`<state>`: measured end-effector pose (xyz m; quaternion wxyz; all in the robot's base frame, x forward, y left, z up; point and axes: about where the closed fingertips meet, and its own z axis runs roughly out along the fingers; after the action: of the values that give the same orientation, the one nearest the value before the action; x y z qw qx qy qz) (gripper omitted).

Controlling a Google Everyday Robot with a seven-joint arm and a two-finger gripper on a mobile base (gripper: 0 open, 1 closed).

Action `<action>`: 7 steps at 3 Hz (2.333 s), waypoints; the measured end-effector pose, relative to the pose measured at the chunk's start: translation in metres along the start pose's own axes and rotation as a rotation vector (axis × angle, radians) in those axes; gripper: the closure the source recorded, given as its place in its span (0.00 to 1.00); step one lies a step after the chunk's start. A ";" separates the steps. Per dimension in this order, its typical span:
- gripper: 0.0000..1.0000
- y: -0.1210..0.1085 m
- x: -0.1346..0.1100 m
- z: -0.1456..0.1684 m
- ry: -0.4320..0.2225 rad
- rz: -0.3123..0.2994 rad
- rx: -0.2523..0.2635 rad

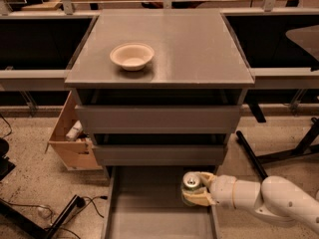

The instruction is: Pick green can from bottom drawer and place on counter

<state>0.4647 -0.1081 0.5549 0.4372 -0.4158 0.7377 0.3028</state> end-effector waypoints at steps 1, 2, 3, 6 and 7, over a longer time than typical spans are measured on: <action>1.00 -0.001 -0.071 -0.044 -0.013 -0.035 0.059; 1.00 -0.009 -0.106 -0.072 -0.021 -0.040 0.115; 1.00 -0.009 -0.106 -0.072 -0.021 -0.040 0.115; 1.00 -0.035 -0.286 -0.145 0.008 -0.147 0.250; 1.00 -0.067 -0.359 -0.161 -0.095 -0.117 0.377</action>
Offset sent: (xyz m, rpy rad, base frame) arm 0.0159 -0.0473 0.1746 -0.0339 -0.1104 -0.1562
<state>0.5578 -0.1449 0.9407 0.5584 -0.3540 0.7346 0.1524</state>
